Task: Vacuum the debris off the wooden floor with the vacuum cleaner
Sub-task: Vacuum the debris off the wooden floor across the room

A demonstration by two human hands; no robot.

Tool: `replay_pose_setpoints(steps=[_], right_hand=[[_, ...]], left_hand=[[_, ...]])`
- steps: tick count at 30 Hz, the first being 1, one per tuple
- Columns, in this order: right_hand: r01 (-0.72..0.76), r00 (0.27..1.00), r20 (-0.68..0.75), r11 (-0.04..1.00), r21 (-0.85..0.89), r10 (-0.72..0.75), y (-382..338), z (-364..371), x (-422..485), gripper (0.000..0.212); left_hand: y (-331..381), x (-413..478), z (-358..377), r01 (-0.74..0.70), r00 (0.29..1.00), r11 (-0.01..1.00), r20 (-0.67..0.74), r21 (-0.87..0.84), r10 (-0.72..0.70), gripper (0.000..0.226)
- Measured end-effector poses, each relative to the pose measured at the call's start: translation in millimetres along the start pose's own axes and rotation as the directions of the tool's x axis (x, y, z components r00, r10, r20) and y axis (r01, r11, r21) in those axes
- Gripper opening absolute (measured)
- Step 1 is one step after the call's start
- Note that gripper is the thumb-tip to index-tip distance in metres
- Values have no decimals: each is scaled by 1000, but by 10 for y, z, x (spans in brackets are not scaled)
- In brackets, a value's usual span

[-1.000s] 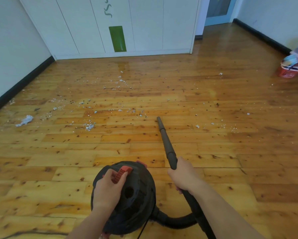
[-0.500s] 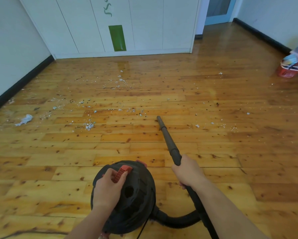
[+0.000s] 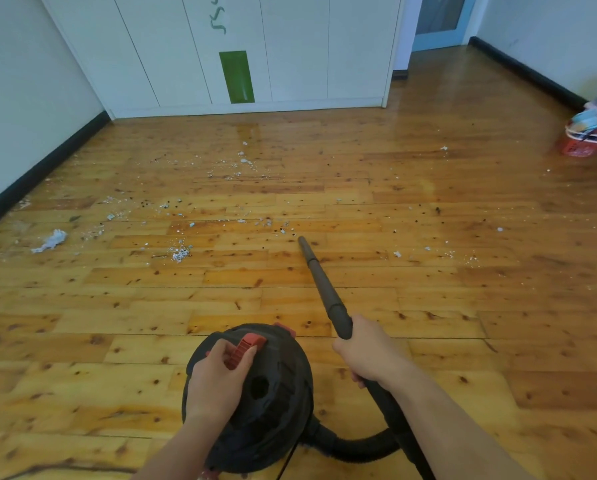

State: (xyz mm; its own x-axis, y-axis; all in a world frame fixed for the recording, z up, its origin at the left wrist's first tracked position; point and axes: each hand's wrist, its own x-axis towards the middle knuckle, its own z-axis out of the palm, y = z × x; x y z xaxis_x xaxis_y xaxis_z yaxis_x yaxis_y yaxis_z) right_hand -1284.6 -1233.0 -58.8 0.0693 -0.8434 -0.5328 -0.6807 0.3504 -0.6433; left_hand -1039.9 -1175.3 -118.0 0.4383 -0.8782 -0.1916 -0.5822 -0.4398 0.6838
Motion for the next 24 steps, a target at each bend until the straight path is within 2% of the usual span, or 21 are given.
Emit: replay_pose_setpoints(steps=[6,13,19,24], right_hand=[[26,1000,13,1000,5,-26,-40,-4,88,22],[6,1000,20,1000,-9,-6,-23,-17,196,35],[40,998,58,999,-19,-39,-70,4,274,25],[54,995,80,998,-36,-51,-122,49,349,27]], left_hand=[[-16,55,-11,-11,1000,1000,28,-9,11,30],[-5,207,-26,-26,999,1000,22,9,26,30],[18,233,-37,-44,999,997,13,66,43,30],[48,281,-55,-65,998,994,16,90,64,29]])
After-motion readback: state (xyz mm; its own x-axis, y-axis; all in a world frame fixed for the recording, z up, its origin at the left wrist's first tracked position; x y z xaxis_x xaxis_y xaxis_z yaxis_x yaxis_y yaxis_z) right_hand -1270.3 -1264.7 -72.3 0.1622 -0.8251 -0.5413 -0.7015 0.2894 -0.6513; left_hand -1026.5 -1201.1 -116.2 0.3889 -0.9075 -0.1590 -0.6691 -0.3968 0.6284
